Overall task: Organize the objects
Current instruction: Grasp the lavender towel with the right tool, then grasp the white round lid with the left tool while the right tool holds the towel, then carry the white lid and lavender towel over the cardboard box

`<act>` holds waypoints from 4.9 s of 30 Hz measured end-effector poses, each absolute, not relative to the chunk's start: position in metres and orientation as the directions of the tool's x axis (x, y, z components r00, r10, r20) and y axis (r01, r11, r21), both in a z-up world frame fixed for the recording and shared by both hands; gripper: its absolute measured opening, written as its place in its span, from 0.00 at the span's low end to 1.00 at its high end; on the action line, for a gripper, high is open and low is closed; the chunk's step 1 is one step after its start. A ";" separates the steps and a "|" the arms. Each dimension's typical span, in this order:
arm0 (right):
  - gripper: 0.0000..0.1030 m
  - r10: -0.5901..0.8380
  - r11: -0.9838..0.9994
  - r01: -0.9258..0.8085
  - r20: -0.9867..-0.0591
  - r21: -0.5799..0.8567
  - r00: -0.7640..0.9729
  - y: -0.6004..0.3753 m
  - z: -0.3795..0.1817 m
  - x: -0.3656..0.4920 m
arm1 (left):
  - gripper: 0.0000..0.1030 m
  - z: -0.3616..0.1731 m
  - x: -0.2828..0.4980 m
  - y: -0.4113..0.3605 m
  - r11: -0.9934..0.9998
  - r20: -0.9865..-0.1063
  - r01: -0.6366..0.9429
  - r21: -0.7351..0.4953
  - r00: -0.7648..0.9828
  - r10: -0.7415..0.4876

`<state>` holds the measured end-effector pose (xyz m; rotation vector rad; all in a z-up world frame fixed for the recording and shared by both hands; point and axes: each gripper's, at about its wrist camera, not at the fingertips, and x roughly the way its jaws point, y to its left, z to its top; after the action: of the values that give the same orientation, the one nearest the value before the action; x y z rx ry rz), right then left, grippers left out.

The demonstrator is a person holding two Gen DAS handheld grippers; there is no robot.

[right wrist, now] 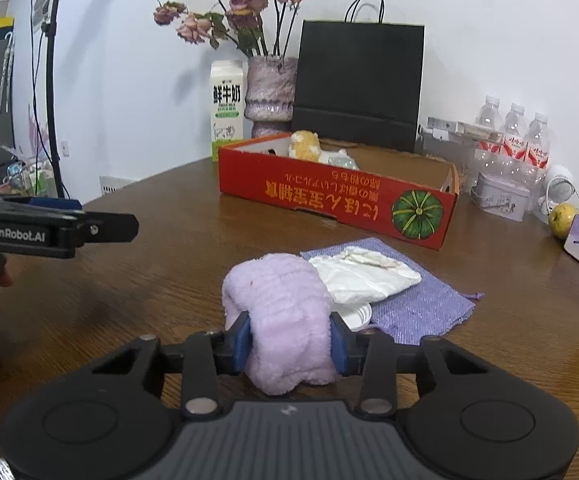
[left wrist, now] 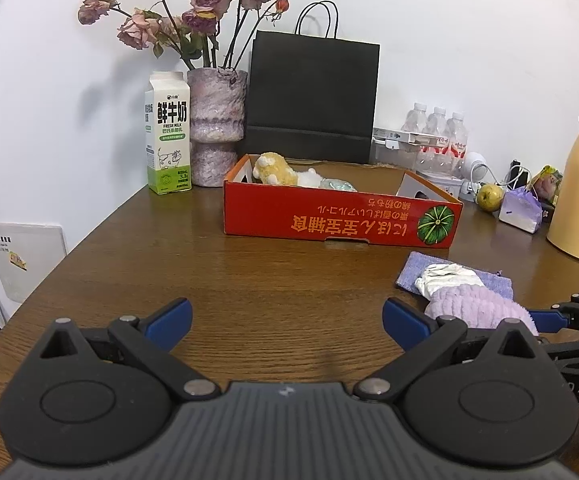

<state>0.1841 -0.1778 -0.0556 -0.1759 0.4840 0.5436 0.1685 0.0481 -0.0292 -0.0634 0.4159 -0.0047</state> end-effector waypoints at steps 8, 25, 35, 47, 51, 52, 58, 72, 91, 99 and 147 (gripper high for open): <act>0.32 0.500 0.834 -0.551 -0.401 -0.016 0.768 -0.184 -0.049 0.174 | 1.00 -0.031 0.170 0.050 0.997 -0.407 -0.022 -0.072 0.914 -0.009; 0.32 0.448 0.886 -0.462 -0.291 0.022 0.845 -0.233 -0.037 0.177 | 1.00 -0.039 0.182 0.021 1.000 -0.460 -0.001 -0.023 0.888 -0.010; 0.32 0.380 0.920 -0.391 -0.292 0.021 0.878 -0.273 -0.038 0.191 | 1.00 -0.047 0.204 -0.034 0.993 -0.523 0.114 -0.015 0.846 -0.104; 0.32 0.330 0.943 -0.328 -0.241 0.050 0.913 -0.298 -0.036 0.188 | 1.00 -0.056 0.232 -0.092 0.989 -0.573 0.138 -0.044 0.808 -0.138; 0.32 0.316 0.948 -0.317 -0.241 0.033 0.918 -0.296 -0.036 0.187 | 0.96 -0.055 0.239 -0.103 0.990 -0.570 0.133 -0.042 0.811 -0.133; 0.32 0.313 0.949 -0.315 -0.244 0.034 0.918 -0.296 -0.036 0.187 | 0.92 -0.055 0.240 -0.106 0.990 -0.570 0.133 -0.040 0.811 -0.132; 0.32 0.324 0.945 -0.326 -0.250 0.035 0.912 -0.295 -0.036 0.187 | 0.60 -0.056 0.247 -0.114 0.988 -0.578 0.137 -0.073 0.801 -0.154; 0.32 0.314 0.947 -0.320 -0.282 0.027 0.907 -0.293 -0.039 0.192 | 0.40 -0.051 0.234 -0.094 0.980 -0.558 0.139 -0.140 0.807 -0.194; 0.32 0.361 0.923 -0.385 -0.298 -0.023 0.884 -0.272 -0.041 0.187 | 0.40 -0.035 0.194 -0.060 0.985 -0.466 0.093 -0.147 0.872 -0.152; 0.32 0.393 0.908 -0.418 -0.289 -0.031 0.873 -0.247 -0.030 0.186 | 0.40 -0.016 0.189 -0.051 0.985 -0.415 0.095 -0.143 0.898 -0.146; 0.32 0.445 0.889 -0.459 -0.240 -0.003 0.863 -0.156 0.015 0.325 | 0.40 0.036 0.325 0.006 0.983 -0.315 0.034 -0.183 0.945 -0.091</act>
<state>0.3246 -0.1558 0.0154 -0.0607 0.2368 0.4740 0.3245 0.0062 0.0356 -0.1767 0.3283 -0.0641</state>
